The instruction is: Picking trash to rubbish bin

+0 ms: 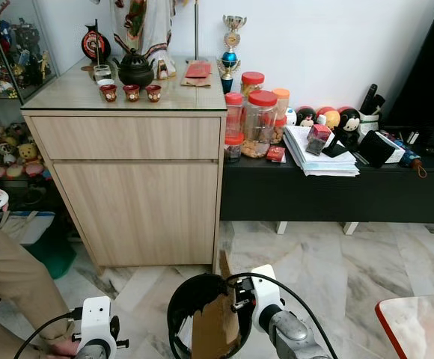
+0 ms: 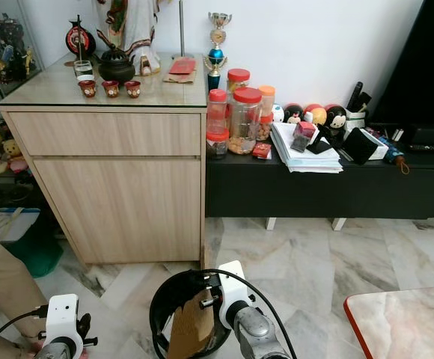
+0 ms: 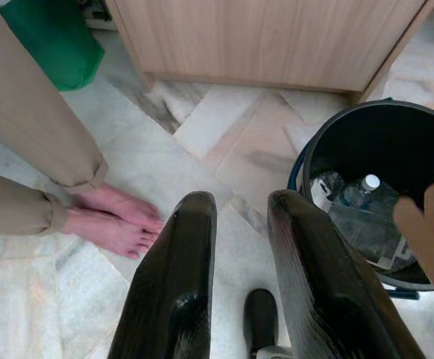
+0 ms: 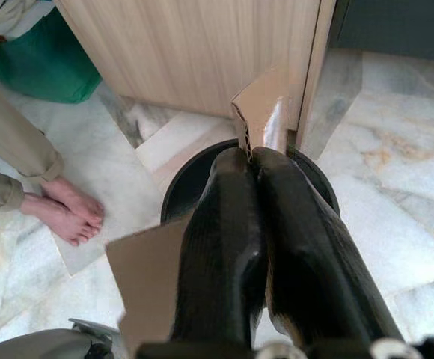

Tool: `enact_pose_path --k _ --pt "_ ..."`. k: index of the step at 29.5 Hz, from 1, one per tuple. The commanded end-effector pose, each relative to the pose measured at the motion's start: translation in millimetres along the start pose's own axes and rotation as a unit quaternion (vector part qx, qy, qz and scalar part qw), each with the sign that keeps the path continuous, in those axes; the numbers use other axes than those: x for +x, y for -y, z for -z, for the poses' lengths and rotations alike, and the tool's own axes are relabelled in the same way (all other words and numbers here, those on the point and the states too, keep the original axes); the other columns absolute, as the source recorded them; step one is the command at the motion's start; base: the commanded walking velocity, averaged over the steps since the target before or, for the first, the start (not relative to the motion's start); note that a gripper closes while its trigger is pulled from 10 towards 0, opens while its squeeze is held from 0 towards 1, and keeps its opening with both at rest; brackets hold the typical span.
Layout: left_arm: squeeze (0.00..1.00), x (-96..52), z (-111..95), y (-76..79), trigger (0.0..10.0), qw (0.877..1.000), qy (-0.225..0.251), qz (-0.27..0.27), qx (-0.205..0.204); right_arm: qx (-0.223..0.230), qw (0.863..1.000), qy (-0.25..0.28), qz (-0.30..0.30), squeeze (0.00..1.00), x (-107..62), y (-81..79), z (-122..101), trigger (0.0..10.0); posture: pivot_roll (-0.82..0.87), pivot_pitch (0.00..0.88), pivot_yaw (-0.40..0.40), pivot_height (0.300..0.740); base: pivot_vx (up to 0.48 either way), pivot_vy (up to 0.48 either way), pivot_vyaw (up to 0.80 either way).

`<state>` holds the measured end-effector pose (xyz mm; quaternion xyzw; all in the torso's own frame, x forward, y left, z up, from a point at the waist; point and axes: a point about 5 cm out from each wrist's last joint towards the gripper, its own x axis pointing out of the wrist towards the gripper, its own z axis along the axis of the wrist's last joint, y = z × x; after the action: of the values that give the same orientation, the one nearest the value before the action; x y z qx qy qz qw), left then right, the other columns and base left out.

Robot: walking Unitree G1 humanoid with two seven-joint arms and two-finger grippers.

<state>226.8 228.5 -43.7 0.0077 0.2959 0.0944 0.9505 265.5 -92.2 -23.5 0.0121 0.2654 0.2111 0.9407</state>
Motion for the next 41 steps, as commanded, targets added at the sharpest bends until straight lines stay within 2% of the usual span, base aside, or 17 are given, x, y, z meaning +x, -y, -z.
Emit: enact_pose_path --k 1,3,5,6,10,11,15,26,32,41 --pt "0.0 2.2 -4.4 4.3 10.0 1.0 0.002 0.012 0.002 -0.014 1.0 -0.003 -0.004 0.0 2.9 -1.0 -5.5 10.0 0.08 0.027 -0.049 0.74 0.0 0.0 0.0" --pt "0.0 2.3 -4.7 4.5 10.0 1.0 0.003 0.013 0.002 -0.015 1.0 -0.003 -0.004 0.0 3.0 -1.1 -5.6 10.0 0.08 0.027 -0.049 0.74 0.0 0.0 0.0" --pt "0.0 4.8 -12.8 14.2 10.0 0.999 0.018 0.04 0.016 -0.022 1.0 -0.006 -0.009 0.0 4.7 -3.9 -7.3 10.0 0.08 0.031 -0.053 0.74 0.0 0.0 0.0" --pt "0.0 7.0 -22.7 23.9 10.0 0.997 0.04 0.065 0.024 -0.031 0.999 -0.006 -0.017 0.0 6.5 -7.7 -9.7 10.0 0.08 0.031 -0.053 0.74 0.0 0.0 0.0" --pt "0.0 8.2 -30.6 31.4 10.0 0.994 0.058 0.086 0.039 -0.039 0.999 -0.005 -0.023 0.0 8.3 -11.1 -12.4 10.0 0.08 0.031 -0.053 0.74 0.0 0.0 0.0" --pt "0.0 8.6 -36.4 39.5 10.0 0.99 0.071 0.114 0.048 -0.043 0.999 -0.003 -0.027 0.0 10.0 -13.6 -15.5 10.0 0.09 0.031 -0.055 0.74 0.0 0.0 0.0" --pt "0.0 8.2 -43.8 53.5 10.0 0.979 0.087 0.163 0.084 -0.054 0.998 0.002 -0.034 0.0 14.3 -19.9 -23.8 10.0 0.09 0.031 -0.055 0.74 0.0 0.0 0.0" --pt "0.0 5.3 -44.2 64.8 10.0 0.964 0.083 0.236 0.094 -0.088 0.994 0.004 -0.057 0.0 21.3 -36.3 -35.3 10.0 0.1 0.033 -0.06 0.74 0.0 0.0 0.0" --pt "0.0 4.2 -43.5 64.0 10.0 0.96 0.08 0.253 0.089 -0.107 0.992 0.003 -0.074 0.0 24.2 -46.6 -39.6 10.0 0.11 0.033 -0.065 0.74 0.0 0.0 0.0" --pt "0.0 2.3 -42.4 65.2 10.0 0.956 0.081 0.269 0.089 -0.117 0.991 -0.001 -0.071 0.0 25.5 -48.7 -41.2 10.0 0.12 0.034 -0.066 0.74 0.0 0.0 0.0"
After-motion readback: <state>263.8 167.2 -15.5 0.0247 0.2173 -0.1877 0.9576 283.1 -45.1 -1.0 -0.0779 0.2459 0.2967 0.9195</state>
